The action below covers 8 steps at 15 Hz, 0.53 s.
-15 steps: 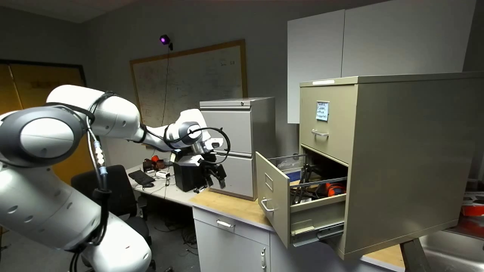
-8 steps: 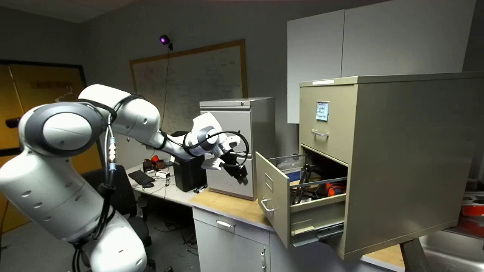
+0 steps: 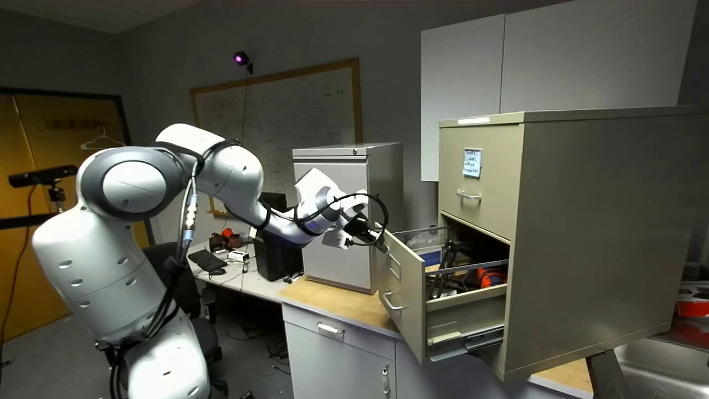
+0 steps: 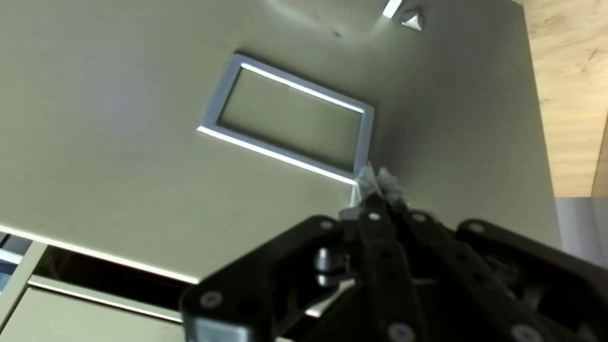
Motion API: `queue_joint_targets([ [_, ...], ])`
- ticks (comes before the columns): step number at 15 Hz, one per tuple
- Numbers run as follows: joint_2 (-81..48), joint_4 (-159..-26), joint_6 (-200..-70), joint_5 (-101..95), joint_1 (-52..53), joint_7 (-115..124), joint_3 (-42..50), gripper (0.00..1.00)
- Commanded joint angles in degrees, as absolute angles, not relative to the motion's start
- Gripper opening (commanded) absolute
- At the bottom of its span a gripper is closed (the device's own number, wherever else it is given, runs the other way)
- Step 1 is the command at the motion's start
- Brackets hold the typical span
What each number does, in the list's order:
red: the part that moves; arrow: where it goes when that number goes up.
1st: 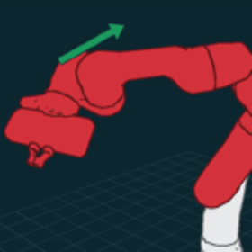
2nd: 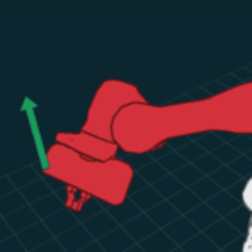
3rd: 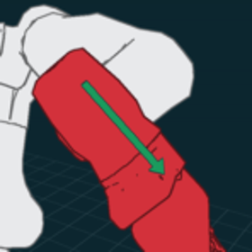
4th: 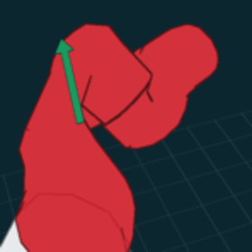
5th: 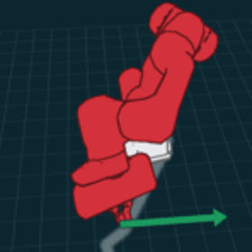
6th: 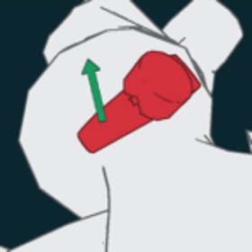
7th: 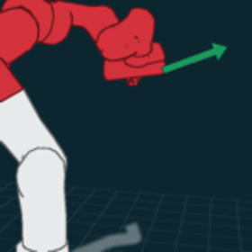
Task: Close the bottom drawer of the file cabinet to the right
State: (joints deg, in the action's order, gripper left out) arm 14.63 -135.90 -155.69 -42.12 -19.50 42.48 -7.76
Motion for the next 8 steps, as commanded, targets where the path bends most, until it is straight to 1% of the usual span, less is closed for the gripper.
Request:
queue_joint_targets([
  [1, 9.0, -131.0, -160.1, -52.9, -23.7, 52.4, -10.0, 0.0],
  [4, 4.1, -126.4, -160.2, -61.4, -25.8, 59.4, -10.1, 0.0],
  [8, -4.2, -116.0, -157.8, -75.3, -26.9, 64.5, -9.0, 0.0],
])
